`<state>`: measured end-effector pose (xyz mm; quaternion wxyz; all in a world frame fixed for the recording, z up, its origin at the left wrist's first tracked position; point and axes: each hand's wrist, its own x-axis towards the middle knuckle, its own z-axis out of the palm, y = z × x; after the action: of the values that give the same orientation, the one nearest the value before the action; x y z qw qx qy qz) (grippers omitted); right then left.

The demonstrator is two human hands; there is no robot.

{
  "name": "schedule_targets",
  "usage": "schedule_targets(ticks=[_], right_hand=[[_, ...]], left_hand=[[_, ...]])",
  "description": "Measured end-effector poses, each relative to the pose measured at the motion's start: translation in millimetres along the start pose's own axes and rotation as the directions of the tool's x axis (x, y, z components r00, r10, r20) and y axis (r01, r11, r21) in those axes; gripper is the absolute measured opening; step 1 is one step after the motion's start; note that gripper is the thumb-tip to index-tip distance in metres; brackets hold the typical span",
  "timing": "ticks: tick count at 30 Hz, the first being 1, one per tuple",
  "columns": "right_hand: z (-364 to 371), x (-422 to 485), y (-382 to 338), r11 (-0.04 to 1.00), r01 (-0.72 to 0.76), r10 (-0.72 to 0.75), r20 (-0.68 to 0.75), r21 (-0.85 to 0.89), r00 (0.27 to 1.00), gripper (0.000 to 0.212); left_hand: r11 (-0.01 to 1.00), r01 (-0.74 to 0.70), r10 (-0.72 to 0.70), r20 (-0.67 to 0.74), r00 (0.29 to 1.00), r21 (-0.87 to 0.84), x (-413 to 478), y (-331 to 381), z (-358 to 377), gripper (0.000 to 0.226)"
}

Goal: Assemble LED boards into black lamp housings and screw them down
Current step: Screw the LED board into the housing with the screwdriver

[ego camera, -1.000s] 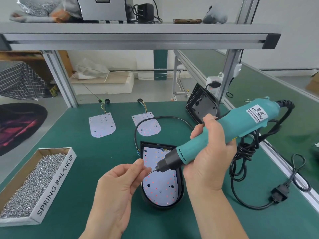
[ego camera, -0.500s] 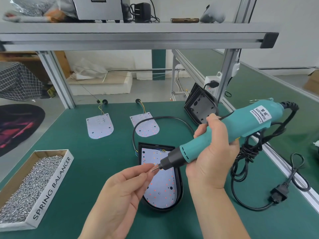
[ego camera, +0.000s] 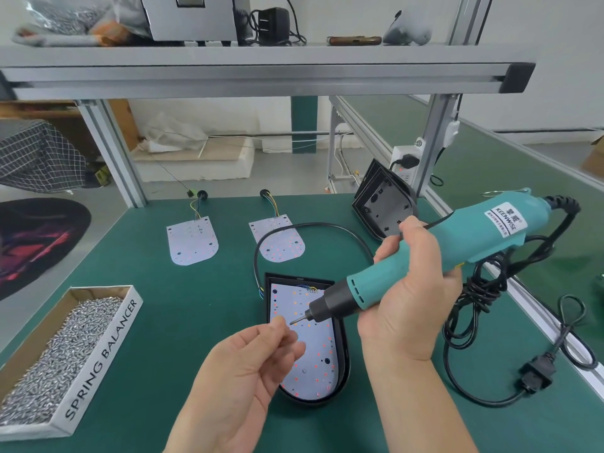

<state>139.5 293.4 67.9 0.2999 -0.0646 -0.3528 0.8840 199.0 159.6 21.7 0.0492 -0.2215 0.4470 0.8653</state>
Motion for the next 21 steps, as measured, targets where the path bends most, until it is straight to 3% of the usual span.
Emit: schedule_targets(ticks=[4,10,13,21], right_hand=[[1.3,0.9,0.8,1.0,0.026,-0.026,-0.002,-0.012,1.0,0.019],[0.5,2.5,1.0,0.999,0.033,-0.033,0.0,-0.022,0.999,0.02],[1.0,3.9,-1.9,0.999,0.034,-0.034,-0.009,-0.001,0.999,0.034],[1.9,1.4,-0.9,0.999,0.037,-0.036,0.037,-0.027,0.999,0.033]], left_hand=[[0.995,0.029,-0.032,0.034,0.999,0.091,-1.7,0.4,2.3,0.014],[0.997,0.044,-0.037,0.116,0.993,-0.057,-0.5,0.1,3.4,0.01],[0.996,0.024,-0.016,0.087,0.996,-0.085,2.5,-0.2,1.4,0.008],[0.982,0.034,-0.028,0.033,0.999,-0.186,4.3,-4.3,7.3,0.01]])
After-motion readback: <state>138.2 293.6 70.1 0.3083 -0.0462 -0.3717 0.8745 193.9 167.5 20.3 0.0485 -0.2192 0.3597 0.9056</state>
